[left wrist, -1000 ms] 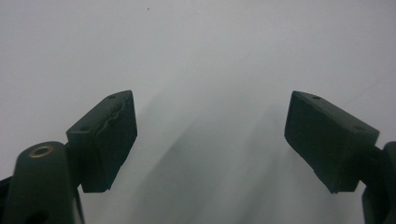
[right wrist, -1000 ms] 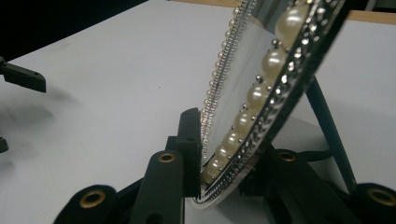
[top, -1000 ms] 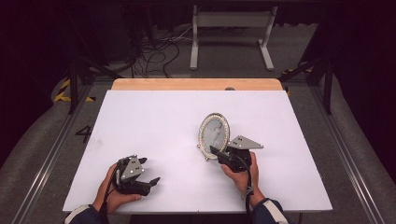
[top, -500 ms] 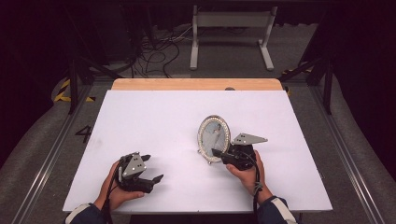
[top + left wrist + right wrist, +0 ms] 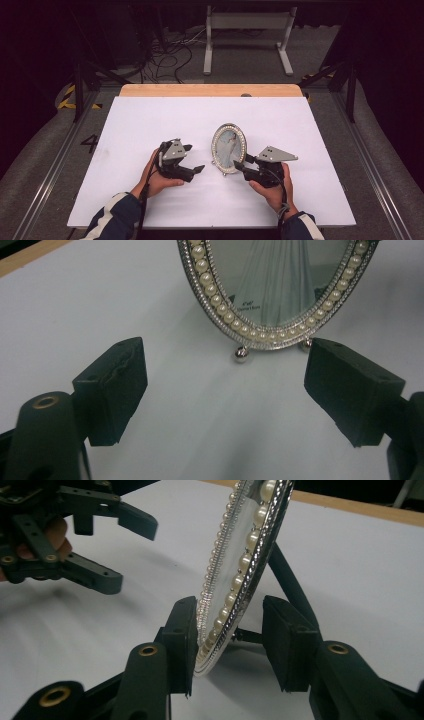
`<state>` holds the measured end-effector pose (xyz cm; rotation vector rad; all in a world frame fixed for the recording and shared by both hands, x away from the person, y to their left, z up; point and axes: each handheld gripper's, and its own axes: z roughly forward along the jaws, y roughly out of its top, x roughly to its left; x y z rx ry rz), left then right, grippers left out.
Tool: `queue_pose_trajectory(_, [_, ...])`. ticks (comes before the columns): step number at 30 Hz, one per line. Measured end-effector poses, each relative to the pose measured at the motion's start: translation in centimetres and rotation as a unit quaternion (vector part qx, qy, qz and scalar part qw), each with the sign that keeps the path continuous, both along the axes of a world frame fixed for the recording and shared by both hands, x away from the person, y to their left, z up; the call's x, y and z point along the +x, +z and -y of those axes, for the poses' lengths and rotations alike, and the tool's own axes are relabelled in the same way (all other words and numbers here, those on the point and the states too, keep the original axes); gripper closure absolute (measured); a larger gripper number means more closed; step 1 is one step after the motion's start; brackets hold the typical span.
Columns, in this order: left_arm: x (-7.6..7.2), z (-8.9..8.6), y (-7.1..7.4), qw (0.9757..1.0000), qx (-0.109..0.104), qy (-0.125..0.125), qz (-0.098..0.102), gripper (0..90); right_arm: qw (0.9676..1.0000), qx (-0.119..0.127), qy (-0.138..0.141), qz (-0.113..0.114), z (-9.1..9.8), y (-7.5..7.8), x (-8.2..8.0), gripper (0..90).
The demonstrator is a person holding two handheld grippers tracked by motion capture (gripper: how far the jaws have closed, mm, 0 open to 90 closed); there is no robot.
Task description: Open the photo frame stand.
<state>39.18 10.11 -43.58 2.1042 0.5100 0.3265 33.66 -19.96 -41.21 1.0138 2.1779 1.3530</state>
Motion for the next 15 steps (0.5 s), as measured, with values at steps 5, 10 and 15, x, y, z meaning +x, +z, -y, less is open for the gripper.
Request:
queue_pose_trajectory(5, [1.7, 1.8, -0.5, 0.9998, -0.006, -0.012, -0.014, 18.6, 0.9999, 0.003, -0.01, 0.013, 0.6, 0.3, -0.7, 64.1])
queue_pose_trajectory(10, [3.2, 3.6, -1.0, 0.9995, -0.006, -0.023, -0.018, 21.6, 0.9995, 0.011, -0.024, 0.018, 1.0, 0.3, -1.5, 67.5])
queue_pose_trajectory(15, [4.1, 4.3, -1.1, 0.9987, -0.02, -0.034, -0.033, 21.1, 0.9988, 0.025, -0.032, 0.027, 0.5, 0.4, -1.7, 73.2])
